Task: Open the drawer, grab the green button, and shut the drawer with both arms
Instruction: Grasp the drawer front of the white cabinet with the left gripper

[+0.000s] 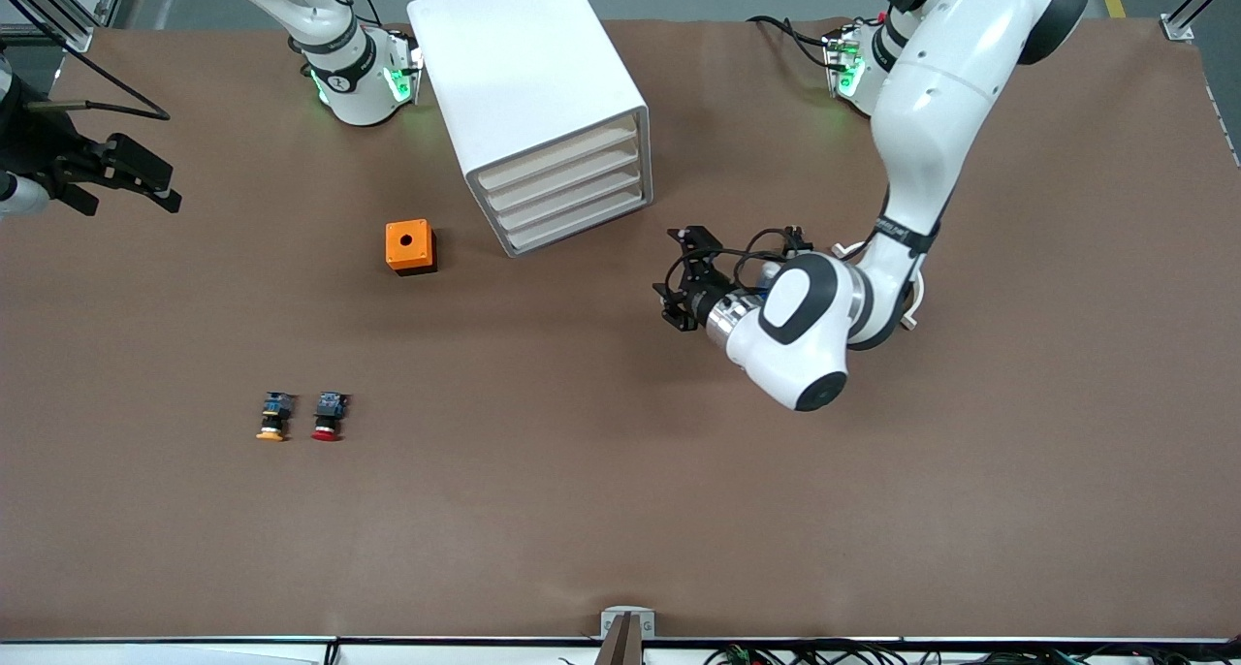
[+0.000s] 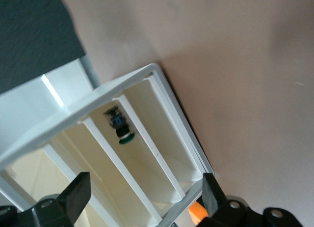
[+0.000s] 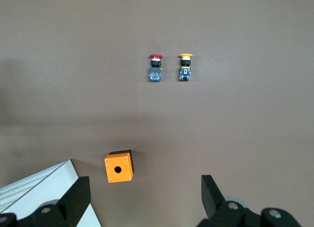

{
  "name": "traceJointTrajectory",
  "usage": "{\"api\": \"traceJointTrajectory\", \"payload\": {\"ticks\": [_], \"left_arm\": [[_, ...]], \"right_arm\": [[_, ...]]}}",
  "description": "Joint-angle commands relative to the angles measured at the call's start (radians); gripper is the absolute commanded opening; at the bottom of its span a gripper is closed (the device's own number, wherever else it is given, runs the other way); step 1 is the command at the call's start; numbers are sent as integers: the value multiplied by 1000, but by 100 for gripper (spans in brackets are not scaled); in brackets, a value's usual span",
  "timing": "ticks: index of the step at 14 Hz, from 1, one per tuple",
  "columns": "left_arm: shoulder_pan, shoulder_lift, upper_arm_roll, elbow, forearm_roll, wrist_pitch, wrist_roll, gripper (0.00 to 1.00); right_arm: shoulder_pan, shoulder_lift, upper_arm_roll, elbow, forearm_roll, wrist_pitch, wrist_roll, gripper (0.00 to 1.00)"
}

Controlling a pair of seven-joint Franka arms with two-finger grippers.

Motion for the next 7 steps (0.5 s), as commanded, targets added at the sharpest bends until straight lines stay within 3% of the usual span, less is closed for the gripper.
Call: {"api": "traceJointTrajectory", "payload": {"ticks": [1, 4, 7], "left_arm": [[-3, 80, -25, 37, -48, -27, -182, 100], [-14, 124, -52, 29, -49, -27, -258, 99], [-48, 143, -52, 11, -51, -42, -264, 79]], "right_arm": [[2, -26, 0, -21, 13, 7, 7, 100], [2, -21, 0, -14, 13, 7, 4, 100], [2, -20, -2, -3, 13, 1, 4, 100]]}}
